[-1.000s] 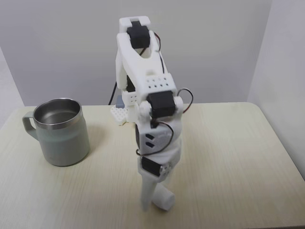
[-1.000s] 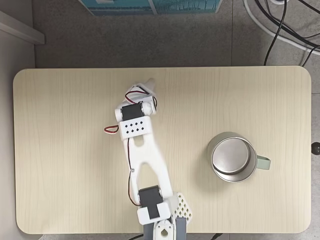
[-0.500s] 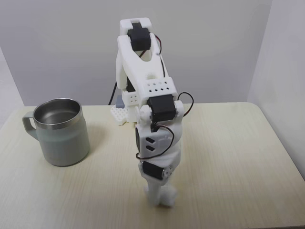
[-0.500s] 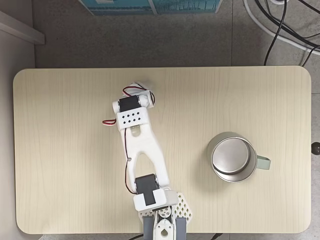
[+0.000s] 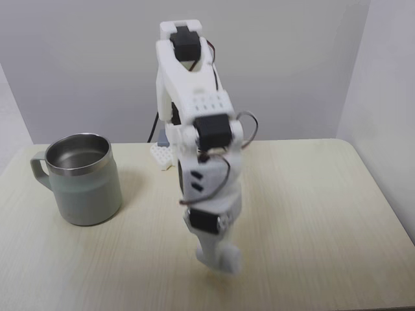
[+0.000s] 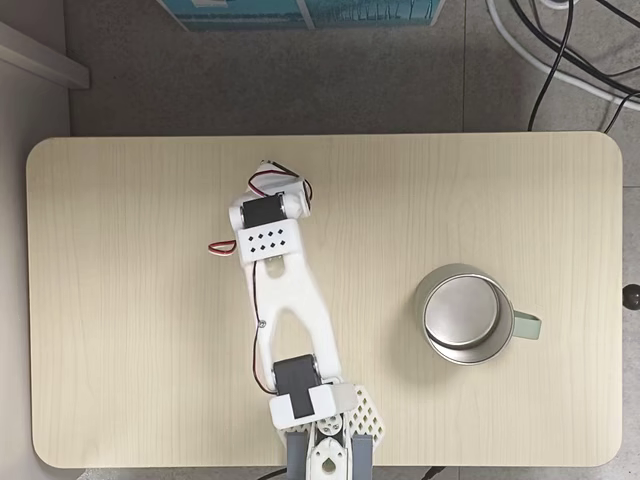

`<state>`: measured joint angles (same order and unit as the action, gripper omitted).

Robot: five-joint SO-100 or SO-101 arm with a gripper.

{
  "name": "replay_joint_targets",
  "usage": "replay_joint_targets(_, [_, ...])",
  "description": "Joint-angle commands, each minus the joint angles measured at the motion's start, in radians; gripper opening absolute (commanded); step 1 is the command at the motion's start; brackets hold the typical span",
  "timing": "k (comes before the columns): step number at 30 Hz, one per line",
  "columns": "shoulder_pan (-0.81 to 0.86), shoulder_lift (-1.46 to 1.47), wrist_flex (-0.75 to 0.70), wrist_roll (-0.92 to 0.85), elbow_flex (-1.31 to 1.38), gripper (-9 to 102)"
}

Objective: Grasp a dressing and put it in the cup.

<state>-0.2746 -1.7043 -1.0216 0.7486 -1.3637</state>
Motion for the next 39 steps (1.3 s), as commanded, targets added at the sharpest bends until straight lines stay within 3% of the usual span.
replay_joint_targets(1, [0.038,0.121,-0.084,-0.041,-0.043,0])
replay_joint_targets(9, [0.216,0.173,-0.449,-0.221,-0.353,0])
replay_joint_targets(17, [0.453,0.11,-0.804,-0.526,-0.661,0])
replay_joint_targets(31, [0.986,0.166,-0.811,-1.282,-0.565,0])
replay_joint_targets(39, [1.147,0.163,-0.811,-1.611,-0.514,0])
